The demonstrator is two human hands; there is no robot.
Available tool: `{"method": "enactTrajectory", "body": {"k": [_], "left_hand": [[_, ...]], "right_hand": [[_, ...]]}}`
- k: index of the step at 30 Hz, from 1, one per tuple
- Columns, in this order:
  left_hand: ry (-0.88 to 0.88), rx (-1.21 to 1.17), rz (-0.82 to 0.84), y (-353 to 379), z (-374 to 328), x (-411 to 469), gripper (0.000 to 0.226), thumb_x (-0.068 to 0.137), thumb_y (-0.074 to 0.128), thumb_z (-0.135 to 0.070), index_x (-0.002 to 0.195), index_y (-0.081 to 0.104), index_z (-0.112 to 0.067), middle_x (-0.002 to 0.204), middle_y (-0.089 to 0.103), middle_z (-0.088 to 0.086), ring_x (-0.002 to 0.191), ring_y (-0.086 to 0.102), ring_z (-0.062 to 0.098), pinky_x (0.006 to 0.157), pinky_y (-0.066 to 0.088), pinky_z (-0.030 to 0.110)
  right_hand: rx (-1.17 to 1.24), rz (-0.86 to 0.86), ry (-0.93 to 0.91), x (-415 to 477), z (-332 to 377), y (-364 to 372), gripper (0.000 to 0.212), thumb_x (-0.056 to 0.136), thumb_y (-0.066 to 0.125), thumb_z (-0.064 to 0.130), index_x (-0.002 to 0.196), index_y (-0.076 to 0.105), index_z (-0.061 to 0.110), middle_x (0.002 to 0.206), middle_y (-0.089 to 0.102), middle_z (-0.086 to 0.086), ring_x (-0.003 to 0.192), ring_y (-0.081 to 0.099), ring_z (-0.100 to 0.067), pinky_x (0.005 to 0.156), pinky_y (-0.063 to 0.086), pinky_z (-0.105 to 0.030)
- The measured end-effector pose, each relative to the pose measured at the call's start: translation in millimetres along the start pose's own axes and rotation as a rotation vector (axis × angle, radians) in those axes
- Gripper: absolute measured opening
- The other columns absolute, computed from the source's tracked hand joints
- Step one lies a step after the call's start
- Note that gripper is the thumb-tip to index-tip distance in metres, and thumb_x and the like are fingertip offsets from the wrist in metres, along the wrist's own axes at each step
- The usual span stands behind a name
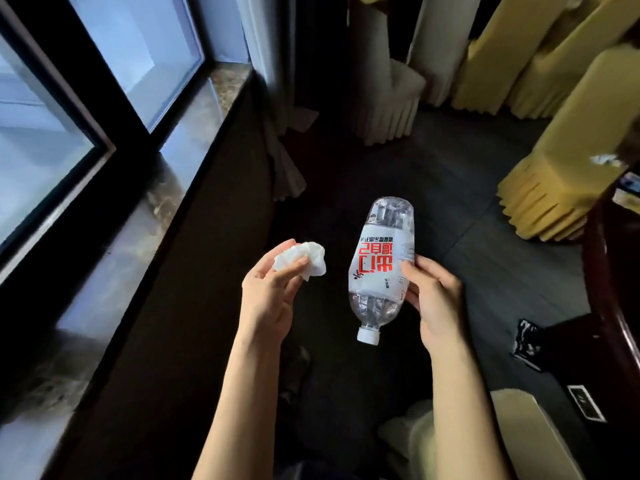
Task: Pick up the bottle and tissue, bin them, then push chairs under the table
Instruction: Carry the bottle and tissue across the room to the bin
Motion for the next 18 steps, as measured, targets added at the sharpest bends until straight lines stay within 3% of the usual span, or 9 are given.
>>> {"method": "enactTrajectory", "body": {"k": [6,14,18], "left_hand": [[-0.061,0.073,0.135,59,-23,108,0.041,0.080,0.076,0.003,0.119,0.070,-0.010,0.119,0.073,0.012,0.108,0.072,0.027,0.078,0.059,0.027],[-0.066,0.246,0.329,160,-46,221,0.033,0.082,0.078,-0.001,0.109,0.076,-0.019,0.104,0.078,0.004,0.099,0.075,0.021,0.076,0.058,0.026],[-0.079,0.326,0.407,206,-34,258,0.032,0.083,0.077,0.000,0.108,0.076,-0.020,0.101,0.078,0.004,0.096,0.074,0.020,0.078,0.058,0.028]], "right_hand": [[0.069,-0.156,-0.030,79,36,23,0.032,0.096,0.067,0.005,0.127,0.069,0.003,0.113,0.078,-0.014,0.101,0.074,-0.025,0.076,0.057,-0.032],[0.159,-0.339,-0.081,162,94,39,0.038,0.095,0.068,0.004,0.133,0.065,0.000,0.122,0.074,-0.019,0.114,0.072,-0.034,0.088,0.058,-0.040],[0.186,-0.442,-0.090,196,108,23,0.034,0.095,0.069,0.003,0.129,0.067,0.000,0.119,0.075,-0.019,0.107,0.073,-0.032,0.086,0.059,-0.039]]}}
Point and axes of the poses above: each hand's wrist, its own x-axis towards the middle knuckle, its own y-axis out of the palm, z = x × y, the point moved 3 cm from there along x, towards the middle knuckle
